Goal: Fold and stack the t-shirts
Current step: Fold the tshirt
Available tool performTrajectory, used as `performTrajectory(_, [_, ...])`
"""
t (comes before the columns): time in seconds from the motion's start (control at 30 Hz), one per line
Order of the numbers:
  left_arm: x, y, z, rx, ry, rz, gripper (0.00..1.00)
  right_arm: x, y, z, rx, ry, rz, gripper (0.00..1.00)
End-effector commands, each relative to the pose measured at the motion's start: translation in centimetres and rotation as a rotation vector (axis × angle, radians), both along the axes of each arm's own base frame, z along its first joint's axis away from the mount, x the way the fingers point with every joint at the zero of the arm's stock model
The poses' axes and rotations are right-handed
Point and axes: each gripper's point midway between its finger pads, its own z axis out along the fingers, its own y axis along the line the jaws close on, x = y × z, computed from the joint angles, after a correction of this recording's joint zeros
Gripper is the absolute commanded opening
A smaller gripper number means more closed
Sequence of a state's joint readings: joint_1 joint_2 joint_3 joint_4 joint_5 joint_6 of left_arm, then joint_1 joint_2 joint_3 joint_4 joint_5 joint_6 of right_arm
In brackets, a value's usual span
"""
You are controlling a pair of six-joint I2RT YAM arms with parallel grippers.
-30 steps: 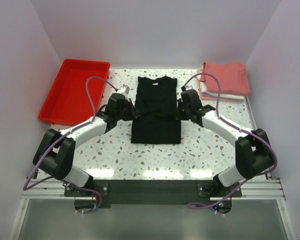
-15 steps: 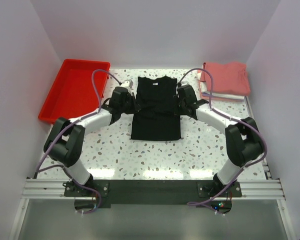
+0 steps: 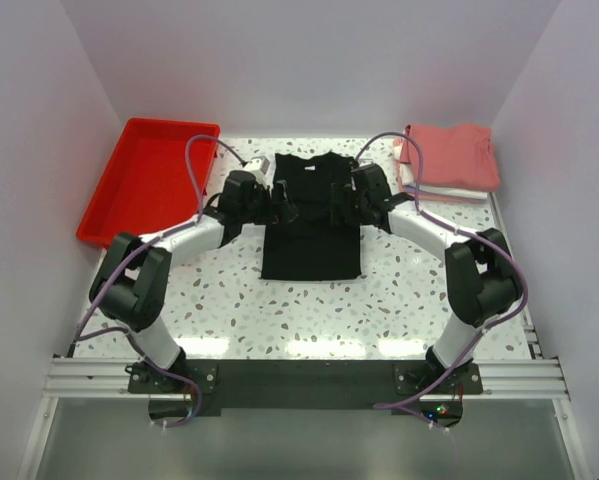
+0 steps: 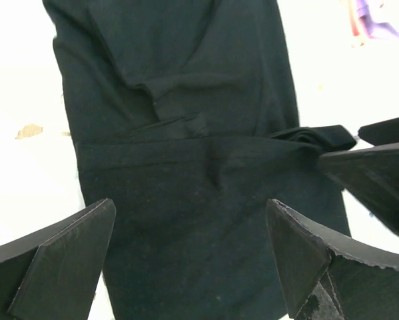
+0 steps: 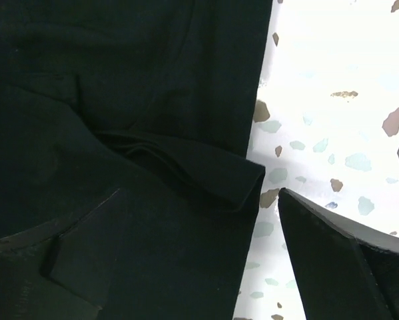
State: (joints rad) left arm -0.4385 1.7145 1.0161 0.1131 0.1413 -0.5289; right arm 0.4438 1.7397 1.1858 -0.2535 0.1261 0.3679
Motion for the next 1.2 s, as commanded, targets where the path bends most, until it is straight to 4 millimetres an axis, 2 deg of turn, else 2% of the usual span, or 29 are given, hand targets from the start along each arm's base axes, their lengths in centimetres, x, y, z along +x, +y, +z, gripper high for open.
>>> performTrajectory(0.0, [0.3, 0.1, 4.4, -0.035, -0.115, -0.011, 1.0, 0.6, 0.4, 4.0, 0.037, -0.079, 0.026, 0.99])
performTrajectory(0.03, [0.1, 0.4, 5.1, -0.043, -0.123, 0.002, 1.0, 0.4, 0.4, 4.1, 0.04, -0.077, 0.03, 0.99])
performTrajectory(0.1, [-0.9, 1.1, 4.9, -0.037, -0.115, 0.017, 1.0, -0.4, 0.6, 4.6, 0.063, -0.075, 0.057, 0.99])
performTrajectory(0.13, [-1.4, 1.3, 6.3, -0.056, -0.146, 0.021, 1.0, -0.7, 1.0, 5.0, 0.075, -0.082, 0.077, 0.99])
performTrajectory(0.17, [-2.3, 1.7, 5.8, -0.059, -0.139, 0.019, 1.0, -1.3, 1.1, 4.7, 0.091, -0.069, 0.095, 0.99])
performTrajectory(0.23, [-4.2, 2.2, 6.7, -0.088, -0.151, 0.018, 1.0, -2.6, 2.6, 5.2, 0.168, -0.052, 0.149, 0.99])
performTrajectory(0.3, [-5.8, 2.6, 7.3, -0.11, -0.16, 0.006, 1.0, -4.1, 3.8, 4.8, 0.212, -0.032, 0.211, 0.99])
performTrajectory(0.33, [-7.2, 3.2, 7.6, -0.124, -0.174, 0.007, 1.0, -4.8, 4.5, 5.0, 0.233, -0.032, 0.245, 0.99])
performTrajectory(0.4, [-8.7, 4.0, 7.8, -0.131, -0.182, 0.019, 1.0, -6.0, 5.4, 4.0, 0.233, -0.013, 0.297, 0.99])
performTrajectory(0.53, [-11.9, 6.9, 8.7, -0.131, -0.23, 0.095, 1.0, -6.4, 6.0, 2.1, 0.209, 0.026, 0.315, 0.99])
performTrajectory(0.6, [-12.6, 8.3, 9.4, -0.131, -0.273, 0.15, 1.0, -5.8, 6.1, 1.5, 0.191, 0.032, 0.316, 0.99])
performTrajectory(0.63, [-13.7, 9.1, 9.7, -0.134, -0.286, 0.165, 1.0, -5.4, 6.1, 1.4, 0.182, 0.026, 0.311, 0.99])
performTrajectory(0.7, [-14.2, 11.2, 10.8, -0.132, -0.343, 0.256, 1.0, -3.9, 6.3, 0.9, 0.154, 0.003, 0.314, 0.99])
performTrajectory(0.73, [-14.5, 11.8, 10.4, -0.134, -0.328, 0.295, 1.0, -3.2, 6.3, 0.8, 0.139, -0.003, 0.303, 0.99])
performTrajectory(0.83, [-15.1, 12.0, 10.8, -0.168, -0.345, 0.298, 1.0, -0.1, 6.3, -0.5, 0.064, 0.016, 0.262, 0.99])
performTrajectory(0.87, [-15.2, 12.0, 10.6, -0.169, -0.338, 0.299, 1.0, 1.7, 6.6, 0.6, 0.064, -0.021, 0.241, 0.99])
performTrajectory(0.9, [-15.2, 11.9, 10.3, -0.165, -0.325, 0.301, 1.0, 3.1, 6.0, -1.0, 0.031, -0.011, 0.21, 0.99])
performTrajectory(0.93, [-15.3, 11.9, 9.9, -0.169, -0.299, 0.308, 1.0, 4.3, 5.4, -1.2, 0.001, -0.023, 0.169, 0.99])
performTrajectory(0.97, [-15.4, 11.6, 9.6, -0.175, -0.28, 0.299, 1.0, 6.7, 5.2, 0.5, -0.018, -0.074, 0.126, 0.99])
performTrajectory(1.0, [-15.4, 11.2, 9.1, -0.175, -0.258, 0.279, 1.0, 7.5, 3.9, 0.0, -0.067, -0.056, 0.081, 0.99])
performTrajectory(1.03, [-15.3, 10.7, 9.1, -0.185, -0.253, 0.26, 1.0, 8.0, 3.7, -0.8, -0.084, -0.032, 0.074, 0.99])
performTrajectory(1.07, [-15.5, 10.1, 8.7, -0.193, -0.235, 0.228, 1.0, 8.8, 3.9, 0.5, -0.082, -0.042, 0.073, 0.99])
performTrajectory(1.1, [-15.4, 9.8, 8.0, -0.187, -0.213, 0.216, 1.0, 9.0, 4.0, 0.9, -0.082, -0.047, 0.084, 0.99])
performTrajectory(1.17, [-15.3, 9.5, 7.2, -0.188, -0.194, 0.211, 1.0, 8.6, 4.9, 2.6, -0.03, -0.07, 0.127, 0.99])
